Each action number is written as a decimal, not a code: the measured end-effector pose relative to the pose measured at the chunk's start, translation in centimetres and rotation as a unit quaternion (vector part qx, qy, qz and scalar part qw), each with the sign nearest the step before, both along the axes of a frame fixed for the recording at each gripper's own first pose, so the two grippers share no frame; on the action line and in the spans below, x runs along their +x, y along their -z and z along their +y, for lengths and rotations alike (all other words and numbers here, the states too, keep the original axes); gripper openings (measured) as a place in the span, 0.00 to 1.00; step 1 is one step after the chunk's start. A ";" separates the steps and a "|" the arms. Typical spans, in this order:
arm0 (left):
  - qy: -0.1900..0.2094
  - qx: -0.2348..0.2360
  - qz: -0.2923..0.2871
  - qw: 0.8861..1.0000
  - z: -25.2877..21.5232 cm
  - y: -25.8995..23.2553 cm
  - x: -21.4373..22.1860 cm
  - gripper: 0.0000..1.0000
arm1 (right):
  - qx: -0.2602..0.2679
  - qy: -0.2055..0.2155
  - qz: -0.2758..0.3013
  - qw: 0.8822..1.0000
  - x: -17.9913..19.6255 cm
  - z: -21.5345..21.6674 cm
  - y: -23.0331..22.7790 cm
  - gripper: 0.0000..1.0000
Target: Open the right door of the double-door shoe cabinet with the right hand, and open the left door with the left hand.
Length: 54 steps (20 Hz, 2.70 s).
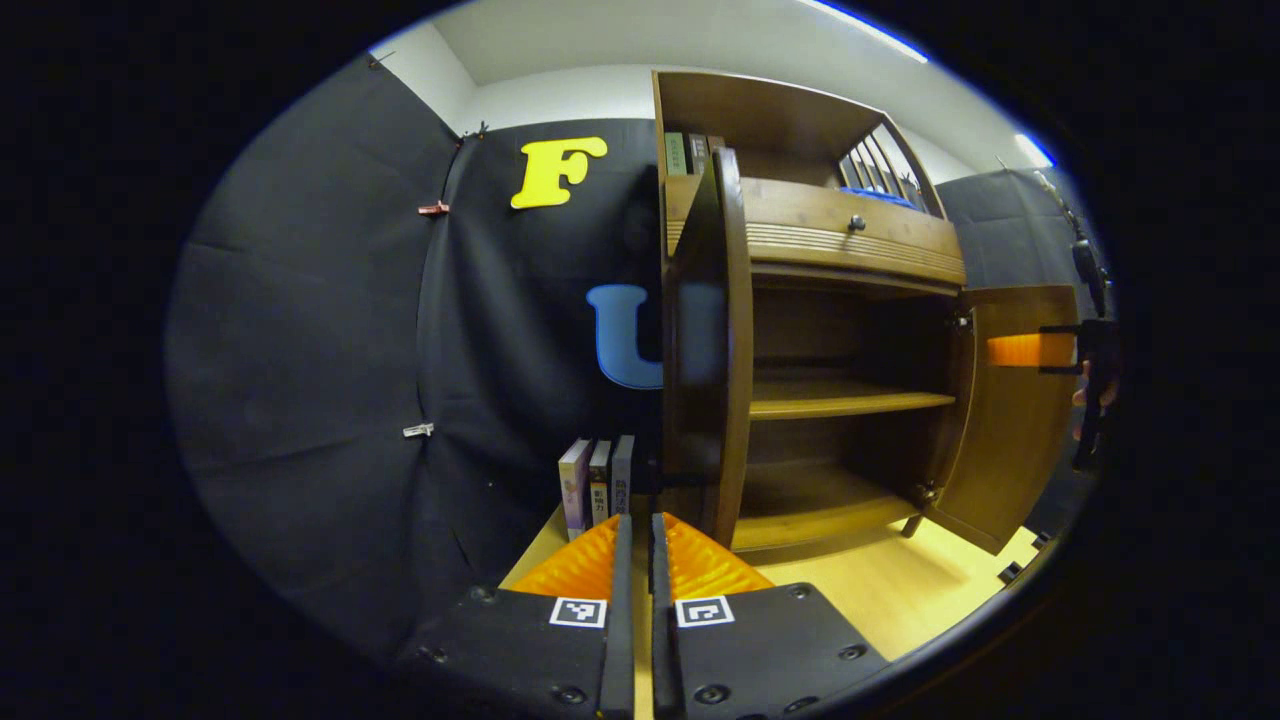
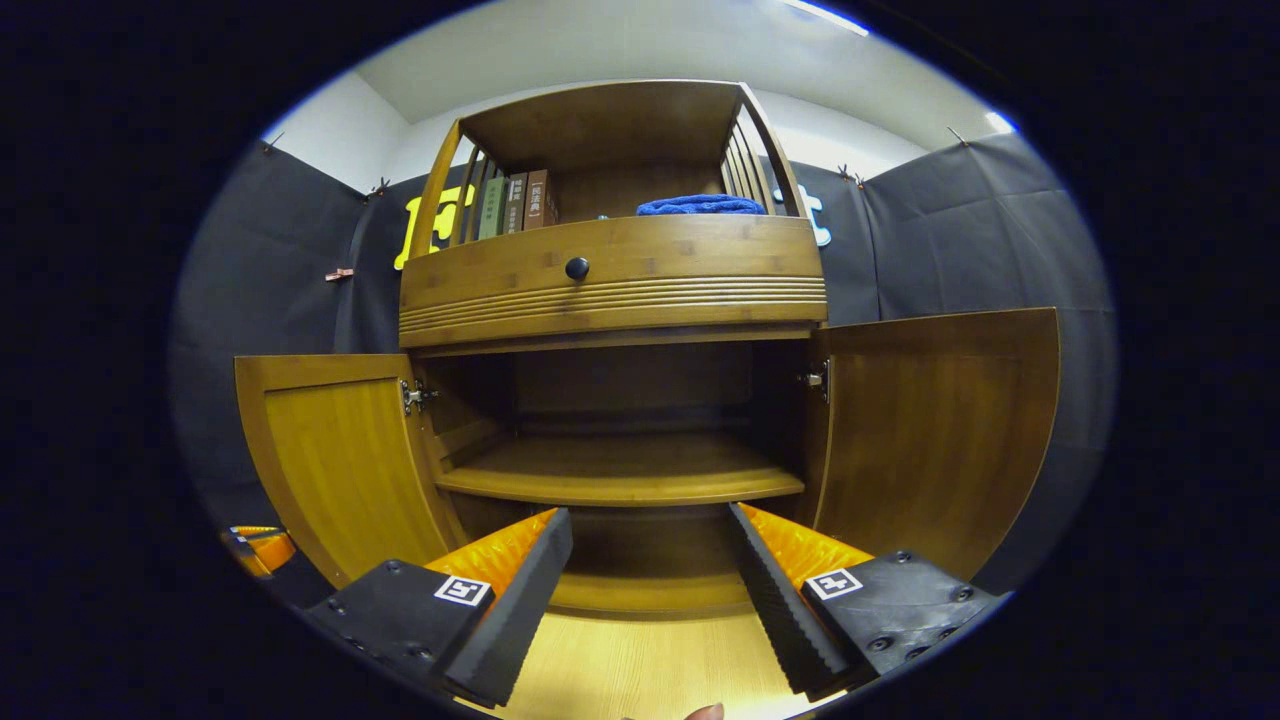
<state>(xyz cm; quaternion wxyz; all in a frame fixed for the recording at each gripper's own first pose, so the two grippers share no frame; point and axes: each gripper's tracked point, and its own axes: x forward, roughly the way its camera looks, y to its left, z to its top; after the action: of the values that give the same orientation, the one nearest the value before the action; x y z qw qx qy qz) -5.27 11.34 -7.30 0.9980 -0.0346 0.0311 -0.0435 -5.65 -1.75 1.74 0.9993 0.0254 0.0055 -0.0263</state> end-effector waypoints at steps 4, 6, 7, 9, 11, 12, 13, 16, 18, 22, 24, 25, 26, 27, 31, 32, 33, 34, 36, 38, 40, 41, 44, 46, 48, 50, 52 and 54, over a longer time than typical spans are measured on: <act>0.014 -0.017 -0.019 1.000 -1.2 -2.5 -3.1 0.30 | 0.000 -0.004 -0.004 1.000 -0.8 0.6 -0.2 1.00; 0.015 -0.017 -0.032 0.999 -1.5 -3.8 -4.0 0.55 | 0.000 -0.008 -0.002 1.000 -0.9 1.3 -0.3 0.98; 0.013 -0.018 -0.036 0.999 -1.8 -4.2 -4.2 0.68 | 0.002 -0.010 -0.004 1.000 -1.0 1.6 -0.6 1.00; 0.018 -0.024 -0.039 0.999 -2.6 -4.8 -4.4 0.87 | 0.001 -0.012 -0.012 1.000 -1.1 2.3 -1.2 0.98; 0.026 -0.029 -0.038 0.999 -3.6 -5.1 -4.5 0.96 | 0.001 -0.015 -0.016 1.000 -1.1 3.0 -1.5 1.00; 0.028 -0.025 -0.037 0.999 -3.9 -5.3 -4.5 0.96 | 0.000 -0.017 -0.018 1.000 -1.1 3.3 -1.6 1.00; 0.031 -0.020 -0.039 0.999 -4.3 -5.5 -4.5 0.96 | 0.000 -0.018 -0.019 1.000 -1.1 3.6 -1.6 1.00; 0.047 -0.010 -0.046 0.998 -5.9 -6.4 -4.0 0.96 | 0.001 -0.022 -0.018 1.000 -1.2 4.3 -1.6 1.00; 0.058 -0.013 -0.047 0.997 -7.2 -6.6 -3.8 0.96 | -0.001 -0.023 -0.020 1.000 -1.3 4.6 -1.6 0.99; 0.074 -0.002 -0.044 0.996 -8.8 -6.8 -3.0 0.96 | -0.007 -0.025 -0.020 0.999 -1.4 5.0 -1.4 1.00; 0.080 0.001 -0.044 0.996 -9.4 -7.0 -2.8 0.96 | -0.005 -0.027 -0.020 0.999 -1.4 5.4 -1.6 0.98; 0.084 0.000 -0.045 0.995 -9.7 -7.0 -2.6 0.96 | -0.006 -0.028 -0.020 0.999 -1.4 5.5 -1.5 1.00; 0.085 -0.001 -0.044 0.995 -10.0 -7.1 -2.5 0.96 | -0.008 -0.029 -0.019 0.999 -1.4 5.5 -1.4 1.00; 0.087 -0.003 -0.044 0.995 -10.2 -7.1 -2.4 0.96 | -0.010 -0.030 -0.018 0.999 -1.4 5.6 -1.3 1.00; 0.091 -0.002 -0.041 0.995 -10.6 -7.0 -2.2 0.96 | -0.011 -0.033 -0.017 0.999 -1.4 6.2 -1.2 0.98; 0.091 -0.003 -0.040 0.995 -10.6 -6.9 -2.2 0.96 | -0.010 -0.032 -0.018 0.999 -1.3 6.4 -1.2 0.98; 0.092 -0.004 -0.038 0.995 -10.6 -6.8 -2.2 0.96 | -0.009 -0.032 -0.019 0.999 -1.3 6.4 -1.3 0.98; 0.093 -0.005 -0.036 0.995 -10.6 -6.7 -2.1 0.96 | -0.009 -0.032 -0.019 0.999 -1.3 6.4 -1.3 1.00; 0.093 -0.005 -0.034 0.995 -10.5 -6.5 -2.1 0.96 | -0.010 -0.032 -0.019 0.999 -1.4 6.5 -1.3 1.00; 0.090 -0.005 -0.035 0.995 -10.1 -6.6 -2.0 0.96 | -0.012 -0.031 -0.019 0.999 -1.2 6.4 -1.4 1.00; 0.087 -0.004 -0.035 0.996 -9.7 -6.6 -1.9 0.96 | -0.012 -0.028 -0.020 0.999 -1.0 6.3 -1.4 0.98; 0.086 -0.002 -0.035 0.996 -9.7 -6.6 -1.8 0.96 | -0.012 -0.025 -0.020 0.999 -0.9 6.2 -1.4 0.98; 0.085 0.000 -0.032 0.996 -9.6 -6.1 -1.6 0.96 | -0.014 -0.002 -0.014 1.000 -0.2 5.0 -0.9 1.00; 0.084 0.005 -0.033 0.996 -9.5 -6.0 -1.5 0.96 | -0.011 0.015 -0.015 1.000 0.1 4.2 -0.8 0.98; 0.083 0.007 -0.033 0.996 -9.4 -5.8 -1.4 0.96 | -0.014 0.024 -0.012 1.000 0.4 3.8 -0.1 0.99; 0.084 0.004 -0.030 0.996 -9.4 -5.6 -1.4 0.96 | -0.018 0.029 -0.010 0.999 0.5 3.7 -0.3 0.98; 0.088 0.004 -0.027 0.996 -9.7 -5.5 -1.6 0.96 | -0.016 0.033 -0.010 0.999 0.3 3.6 -0.2 0.98; 0.090 0.006 -0.026 0.996 -9.8 -5.4 -1.7 0.96 | -0.014 0.034 -0.010 0.999 0.2 3.6 -0.2 1.00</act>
<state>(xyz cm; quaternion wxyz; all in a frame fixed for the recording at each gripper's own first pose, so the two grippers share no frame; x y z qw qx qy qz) -7.01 1.59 -1.91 0.9907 -0.0247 0.0080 -0.1336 -5.46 1.82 1.97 0.9981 0.0114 -0.0055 -0.0600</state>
